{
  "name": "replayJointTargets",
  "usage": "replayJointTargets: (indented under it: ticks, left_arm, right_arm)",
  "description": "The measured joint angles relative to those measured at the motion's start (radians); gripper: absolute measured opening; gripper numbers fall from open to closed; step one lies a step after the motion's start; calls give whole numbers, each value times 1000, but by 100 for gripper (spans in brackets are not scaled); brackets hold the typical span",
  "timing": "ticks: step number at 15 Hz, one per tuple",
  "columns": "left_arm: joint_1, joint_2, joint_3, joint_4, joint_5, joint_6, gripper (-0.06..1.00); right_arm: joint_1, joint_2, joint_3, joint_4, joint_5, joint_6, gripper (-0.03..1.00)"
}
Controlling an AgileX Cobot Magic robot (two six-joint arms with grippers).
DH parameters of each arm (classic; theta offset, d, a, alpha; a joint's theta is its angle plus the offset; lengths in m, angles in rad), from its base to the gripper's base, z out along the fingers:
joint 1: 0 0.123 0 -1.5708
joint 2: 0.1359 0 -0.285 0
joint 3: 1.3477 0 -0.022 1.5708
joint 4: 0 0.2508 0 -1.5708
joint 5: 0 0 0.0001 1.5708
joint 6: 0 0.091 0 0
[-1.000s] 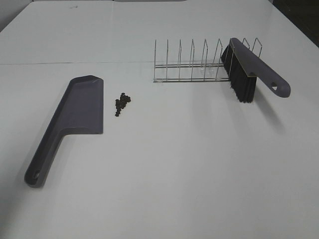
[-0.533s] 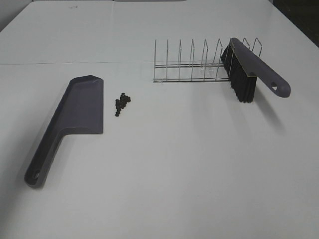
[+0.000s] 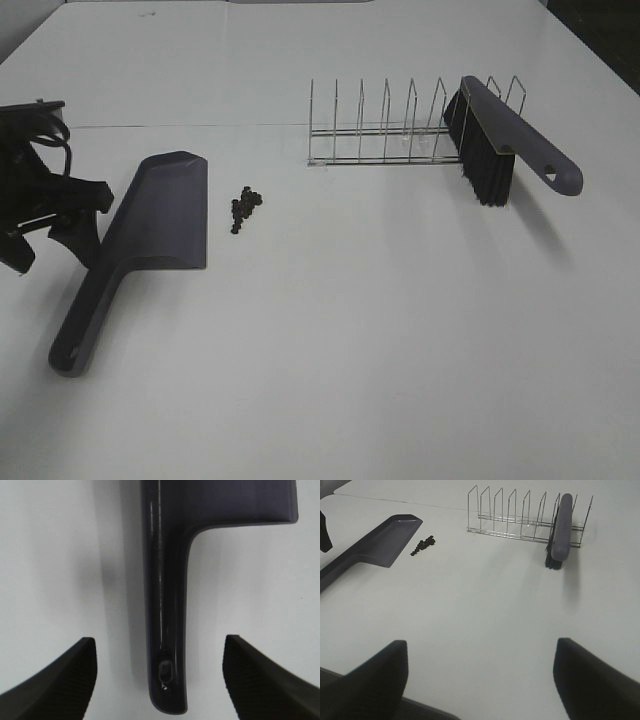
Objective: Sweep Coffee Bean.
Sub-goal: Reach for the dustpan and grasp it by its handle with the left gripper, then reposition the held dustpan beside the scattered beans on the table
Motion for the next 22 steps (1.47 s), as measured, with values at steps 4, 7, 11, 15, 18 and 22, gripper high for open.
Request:
replayJointTargets:
  ticks: [4,7,11,15,18,22]
  left_arm:
    - [-67,85,-2,14,-62,-13,64]
    - [-79,136,-2,18,-84,-17,64]
    - [-79,155,-2,46,-139,-32,64]
    - [-79,202,-2,65,-179,-44,60]
    - [-79,212,-9,82,-180,-60,46]
    - [-79,213,-11,82,-181,-92,32]
  right_arm:
    - [0,0,0,0,0,0,68]
    - [0,0,0,0,0,0,68]
    - [0,0,0,0,0,0,68]
    - [0,0,0,0,0,0,68]
    - [0,0,0,0,0,0,68]
    - [0,0,0,0,0,0,68]
